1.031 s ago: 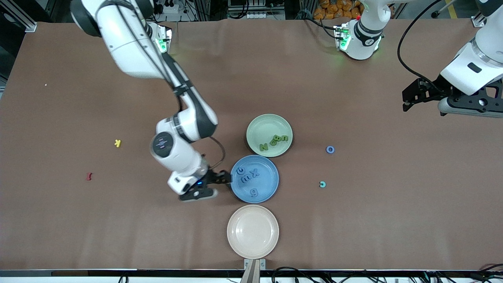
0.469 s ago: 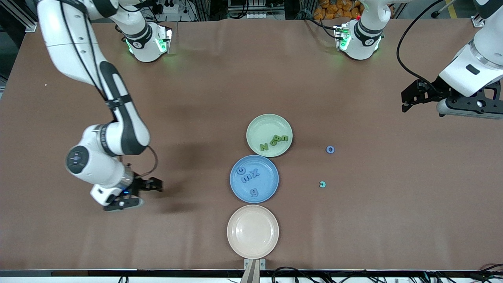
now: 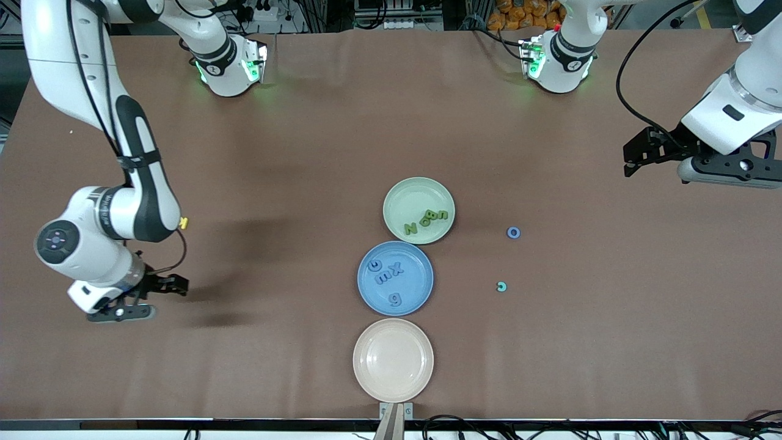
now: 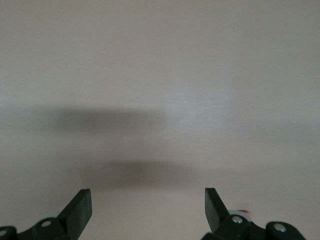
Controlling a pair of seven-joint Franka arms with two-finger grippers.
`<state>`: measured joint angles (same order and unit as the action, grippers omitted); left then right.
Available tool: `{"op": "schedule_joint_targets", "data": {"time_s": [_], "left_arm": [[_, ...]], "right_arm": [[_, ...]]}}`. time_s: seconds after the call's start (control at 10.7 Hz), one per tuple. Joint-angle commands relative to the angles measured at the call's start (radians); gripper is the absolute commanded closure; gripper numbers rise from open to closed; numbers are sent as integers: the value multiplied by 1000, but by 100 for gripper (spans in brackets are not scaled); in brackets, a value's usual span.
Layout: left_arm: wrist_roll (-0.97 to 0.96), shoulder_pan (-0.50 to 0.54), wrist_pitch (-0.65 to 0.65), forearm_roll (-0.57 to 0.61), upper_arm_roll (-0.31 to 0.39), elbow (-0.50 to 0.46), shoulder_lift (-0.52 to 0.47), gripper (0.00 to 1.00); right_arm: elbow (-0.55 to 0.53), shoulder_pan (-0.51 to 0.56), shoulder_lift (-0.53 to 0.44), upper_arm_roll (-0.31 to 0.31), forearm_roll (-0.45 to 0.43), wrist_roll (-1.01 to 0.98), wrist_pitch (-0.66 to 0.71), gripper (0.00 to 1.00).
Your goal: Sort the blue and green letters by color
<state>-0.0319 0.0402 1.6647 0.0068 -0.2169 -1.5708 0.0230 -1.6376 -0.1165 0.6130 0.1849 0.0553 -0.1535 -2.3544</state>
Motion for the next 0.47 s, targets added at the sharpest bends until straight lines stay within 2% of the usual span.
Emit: {"op": "schedule_joint_targets", "data": {"time_s": [0.0, 0.38], "left_arm": [[7, 9, 9, -18, -2, -5, -6, 0], [7, 9, 10, -18, -2, -5, -6, 0]], "right_arm": [[-44, 29, -128, 13, -66, -6, 1, 0], [-30, 40, -280, 31, -71, -5, 219, 0]]}}
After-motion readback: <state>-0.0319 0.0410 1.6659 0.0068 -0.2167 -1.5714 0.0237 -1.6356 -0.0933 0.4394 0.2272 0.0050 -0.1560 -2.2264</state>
